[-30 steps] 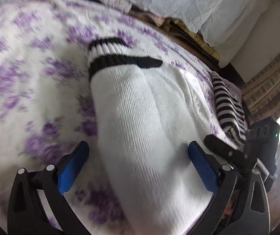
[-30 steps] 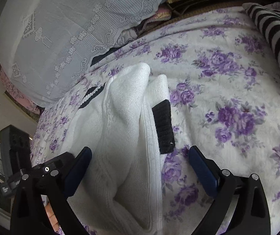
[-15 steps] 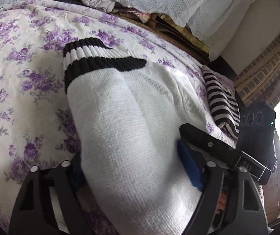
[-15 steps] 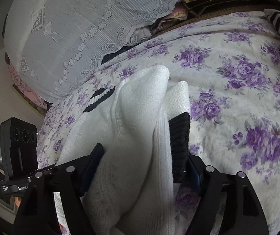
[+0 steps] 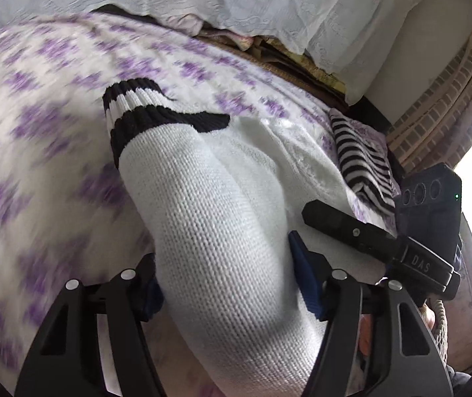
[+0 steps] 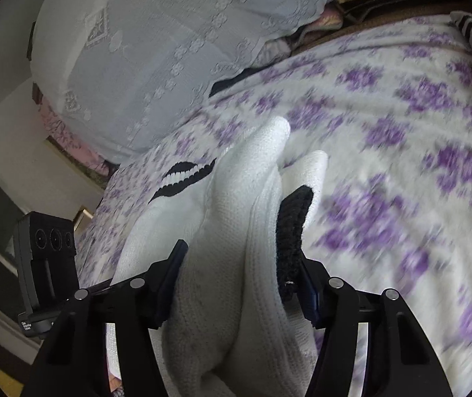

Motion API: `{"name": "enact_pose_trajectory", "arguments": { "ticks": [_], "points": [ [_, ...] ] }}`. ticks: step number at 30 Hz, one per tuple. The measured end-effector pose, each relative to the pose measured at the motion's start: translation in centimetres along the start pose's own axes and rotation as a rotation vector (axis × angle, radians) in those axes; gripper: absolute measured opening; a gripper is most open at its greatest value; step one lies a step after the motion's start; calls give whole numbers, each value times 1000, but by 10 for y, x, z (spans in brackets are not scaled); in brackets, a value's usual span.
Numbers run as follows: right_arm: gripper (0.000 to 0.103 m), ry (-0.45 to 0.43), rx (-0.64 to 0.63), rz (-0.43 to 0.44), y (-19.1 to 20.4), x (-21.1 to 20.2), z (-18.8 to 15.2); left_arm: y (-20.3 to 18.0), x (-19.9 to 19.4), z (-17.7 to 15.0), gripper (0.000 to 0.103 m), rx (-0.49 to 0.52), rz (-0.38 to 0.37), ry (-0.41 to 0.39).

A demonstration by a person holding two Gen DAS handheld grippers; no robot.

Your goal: Fold small clothes

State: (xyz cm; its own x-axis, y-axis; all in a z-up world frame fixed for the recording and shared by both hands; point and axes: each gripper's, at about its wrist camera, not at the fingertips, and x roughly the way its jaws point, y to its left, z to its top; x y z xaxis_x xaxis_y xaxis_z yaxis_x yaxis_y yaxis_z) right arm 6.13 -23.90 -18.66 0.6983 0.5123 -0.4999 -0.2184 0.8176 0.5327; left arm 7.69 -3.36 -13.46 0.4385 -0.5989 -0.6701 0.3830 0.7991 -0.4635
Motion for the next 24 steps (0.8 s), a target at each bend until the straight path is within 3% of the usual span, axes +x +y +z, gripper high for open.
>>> {"name": "enact_pose_trajectory", "arguments": {
  "ticks": [3,5,7,8,9,10,11,13,16,20,24],
  "points": [
    [66,34,-42,-73,12,5,-11,13,-11,-17,64,-42,-11,28],
    [86,23,-47,-159,8,8,-10,22,-10,-20,73,-86,-16,41],
    [89,36,-15,-134,-2,12,-10,28,-3,-18,88,-123,-5,52],
    [90,41,-12,-119,-3,14,-10,31,1,-17,89,-142,-7,55],
    [89,42,-12,-107,-2,14,-11,31,5,-16,89,-152,-10,57],
    [73,53,7,-44,1,15,-13,28,6,-15,89,-141,9,55],
    [67,53,17,-42,6,15,-14,24,6,-15,72,-128,25,54],
    [61,37,-35,-72,25,13,-15,13,-5,-16,60,-87,32,32],
    [52,60,-55,13,61,15,-14,10,-38,-22,56,-39,96,-29],
    [50,124,-167,158,149,45,-19,38,-123,-32,56,-56,176,-148],
    [50,233,-271,319,264,102,-40,86,-232,-58,56,-110,331,-269]
  ]
}}
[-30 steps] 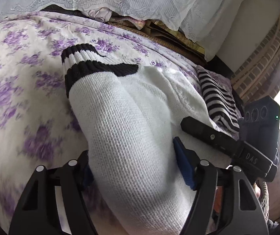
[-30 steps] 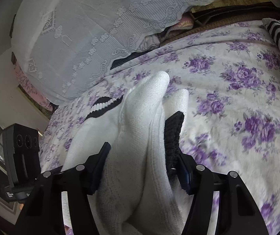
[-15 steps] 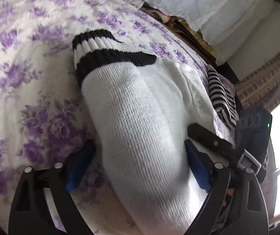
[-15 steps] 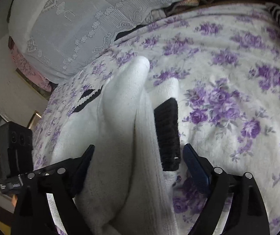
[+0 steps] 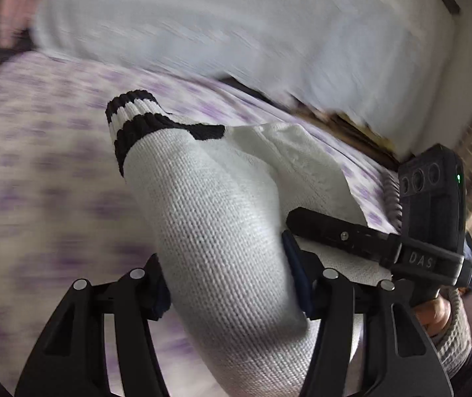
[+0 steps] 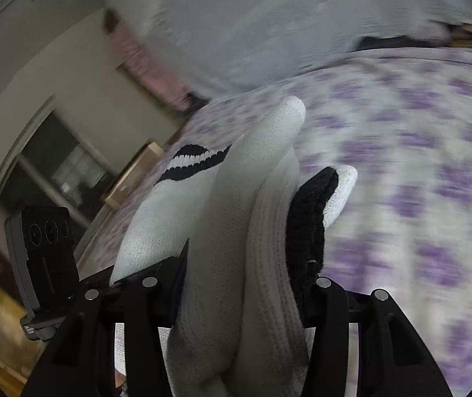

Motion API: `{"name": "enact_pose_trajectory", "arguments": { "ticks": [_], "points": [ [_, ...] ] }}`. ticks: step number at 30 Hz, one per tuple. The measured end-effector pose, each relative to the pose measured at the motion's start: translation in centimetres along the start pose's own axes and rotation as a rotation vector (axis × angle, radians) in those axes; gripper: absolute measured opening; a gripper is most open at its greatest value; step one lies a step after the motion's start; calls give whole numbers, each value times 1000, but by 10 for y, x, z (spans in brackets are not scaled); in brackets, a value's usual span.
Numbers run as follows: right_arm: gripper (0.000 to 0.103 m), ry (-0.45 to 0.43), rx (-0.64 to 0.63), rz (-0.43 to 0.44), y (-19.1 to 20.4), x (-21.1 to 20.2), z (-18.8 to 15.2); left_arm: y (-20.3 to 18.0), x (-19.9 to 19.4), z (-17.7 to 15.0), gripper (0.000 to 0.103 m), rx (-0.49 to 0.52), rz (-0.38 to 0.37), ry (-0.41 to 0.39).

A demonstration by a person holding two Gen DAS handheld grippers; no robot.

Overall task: Fold small clothes
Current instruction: 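Lift and carry the folded sweater with both tools to a clear spot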

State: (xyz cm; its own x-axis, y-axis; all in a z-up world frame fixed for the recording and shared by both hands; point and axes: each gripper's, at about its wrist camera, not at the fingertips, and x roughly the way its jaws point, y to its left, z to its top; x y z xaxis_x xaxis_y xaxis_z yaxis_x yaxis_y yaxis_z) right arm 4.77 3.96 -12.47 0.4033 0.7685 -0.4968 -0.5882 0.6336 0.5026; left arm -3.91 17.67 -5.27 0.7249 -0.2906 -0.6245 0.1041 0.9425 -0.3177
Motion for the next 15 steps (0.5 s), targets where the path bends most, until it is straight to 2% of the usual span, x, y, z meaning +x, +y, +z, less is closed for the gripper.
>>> {"name": "enact_pose_trajectory", "arguments": {
  "ticks": [4,9,12,14,15],
  "points": [
    [50,100,-102,144,97,103,6,92,-83,-8,56,-104,162,-87],
    [49,195,-180,244,191,217,-8,198,-160,-31,56,-243,334,-185],
    [48,237,-219,249,225,272,-25,253,-177,-54,56,-335,405,-220],
    [48,280,-282,199,233,308,-46,287,-174,-74,56,-411,428,-211],
    [48,309,-318,159,228,323,-58,307,-164,-90,56,-466,436,-175]
  ]
}}
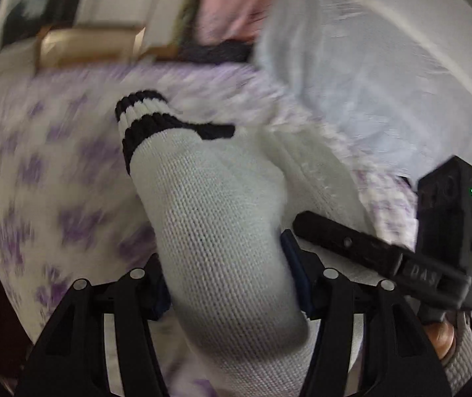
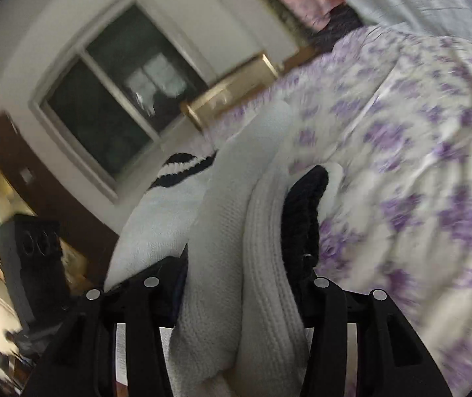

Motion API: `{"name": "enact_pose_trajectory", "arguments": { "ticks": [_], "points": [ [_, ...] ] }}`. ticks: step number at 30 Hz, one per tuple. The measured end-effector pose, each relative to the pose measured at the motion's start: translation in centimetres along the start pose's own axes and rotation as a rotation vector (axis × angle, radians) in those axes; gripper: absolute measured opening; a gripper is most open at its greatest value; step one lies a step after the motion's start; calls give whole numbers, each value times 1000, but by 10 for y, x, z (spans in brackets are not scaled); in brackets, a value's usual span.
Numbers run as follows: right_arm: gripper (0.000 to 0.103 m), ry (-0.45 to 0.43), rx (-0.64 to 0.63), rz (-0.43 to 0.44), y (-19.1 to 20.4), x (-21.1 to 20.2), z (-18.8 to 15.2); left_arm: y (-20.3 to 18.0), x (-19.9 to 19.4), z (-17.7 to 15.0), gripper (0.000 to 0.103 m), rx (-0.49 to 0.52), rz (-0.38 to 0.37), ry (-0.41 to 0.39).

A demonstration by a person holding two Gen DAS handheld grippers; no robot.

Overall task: Fold small clothes
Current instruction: 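Lift and carry the folded sweater with both tools to a clear spot, then lay the folded sweater down and open both tools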

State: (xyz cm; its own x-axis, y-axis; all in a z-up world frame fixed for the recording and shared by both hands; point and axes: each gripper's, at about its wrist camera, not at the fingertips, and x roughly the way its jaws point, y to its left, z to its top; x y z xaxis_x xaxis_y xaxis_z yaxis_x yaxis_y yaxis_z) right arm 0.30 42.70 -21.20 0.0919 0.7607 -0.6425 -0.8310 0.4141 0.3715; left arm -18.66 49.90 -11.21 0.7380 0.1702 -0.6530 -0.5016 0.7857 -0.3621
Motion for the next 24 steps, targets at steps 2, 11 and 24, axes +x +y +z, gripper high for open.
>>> {"name": "enact_pose_trajectory", "arguments": {
  "ticks": [2,11,24],
  "points": [
    [58,20,58,28,-23,17,-17,26,26,-20,65,-66,-7,50],
    [73,-71,77,52,-21,-24,-31,18,12,-24,81,-64,91,4],
    [97,-100,-195,-153,19,-120,-61,-64,-86,-73,98,83,441,-128]
  ]
}}
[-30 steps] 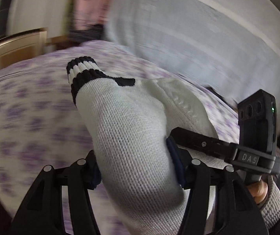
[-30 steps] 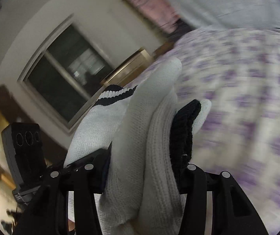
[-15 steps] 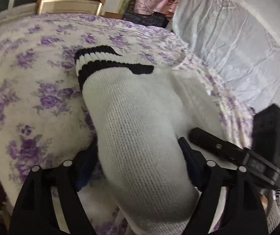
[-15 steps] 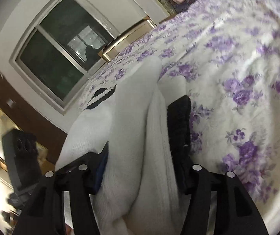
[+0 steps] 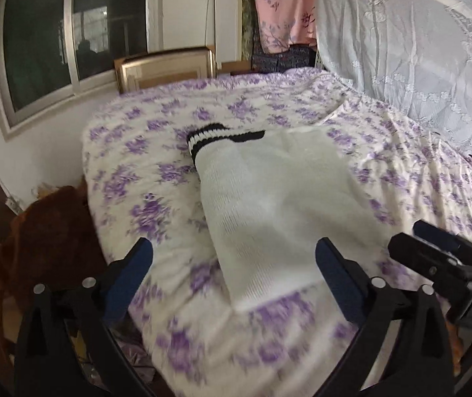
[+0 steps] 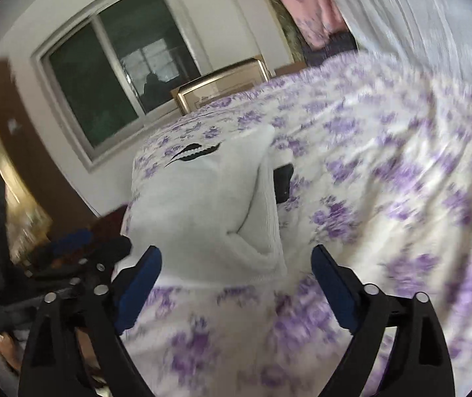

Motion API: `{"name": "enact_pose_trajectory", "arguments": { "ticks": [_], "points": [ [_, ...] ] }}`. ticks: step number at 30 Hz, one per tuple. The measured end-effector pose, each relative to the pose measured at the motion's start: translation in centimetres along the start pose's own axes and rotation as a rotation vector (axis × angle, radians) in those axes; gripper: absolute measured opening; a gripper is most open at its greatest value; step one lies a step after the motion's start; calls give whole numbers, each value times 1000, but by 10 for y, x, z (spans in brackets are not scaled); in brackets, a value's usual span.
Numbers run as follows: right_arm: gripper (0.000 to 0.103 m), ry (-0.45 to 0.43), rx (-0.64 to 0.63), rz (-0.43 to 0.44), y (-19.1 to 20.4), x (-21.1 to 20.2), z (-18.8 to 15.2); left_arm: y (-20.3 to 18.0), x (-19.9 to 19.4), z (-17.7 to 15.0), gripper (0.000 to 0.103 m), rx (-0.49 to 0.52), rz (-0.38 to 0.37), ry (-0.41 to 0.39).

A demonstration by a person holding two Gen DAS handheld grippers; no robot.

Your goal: Fold small clothes

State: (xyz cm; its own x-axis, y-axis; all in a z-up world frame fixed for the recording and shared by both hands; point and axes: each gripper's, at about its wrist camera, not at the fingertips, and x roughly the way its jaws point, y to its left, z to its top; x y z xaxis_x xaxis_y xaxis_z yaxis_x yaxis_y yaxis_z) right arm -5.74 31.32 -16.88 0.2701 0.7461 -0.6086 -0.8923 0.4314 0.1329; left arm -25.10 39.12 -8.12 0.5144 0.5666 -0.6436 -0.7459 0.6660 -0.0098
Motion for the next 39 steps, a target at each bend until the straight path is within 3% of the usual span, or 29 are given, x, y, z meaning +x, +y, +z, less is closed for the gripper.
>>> {"name": "enact_pose_trajectory", "arguments": {
  "ticks": [3,8,15,39],
  "points": [
    [100,-38,-54,-41,7,-26,-2,-7,-25,-4,98,2,3,-15],
    [100,-16,-75,-49,3,-47,-3,-20,-52,-10,98,17,20,-28],
    [100,-47,-49,-41,3,-63,0,-36,-76,-6,98,63,34,-76],
    [100,-42,-52,-46,2,-62,0,-36,-71,-10,98,33,38,-59]
  ]
}}
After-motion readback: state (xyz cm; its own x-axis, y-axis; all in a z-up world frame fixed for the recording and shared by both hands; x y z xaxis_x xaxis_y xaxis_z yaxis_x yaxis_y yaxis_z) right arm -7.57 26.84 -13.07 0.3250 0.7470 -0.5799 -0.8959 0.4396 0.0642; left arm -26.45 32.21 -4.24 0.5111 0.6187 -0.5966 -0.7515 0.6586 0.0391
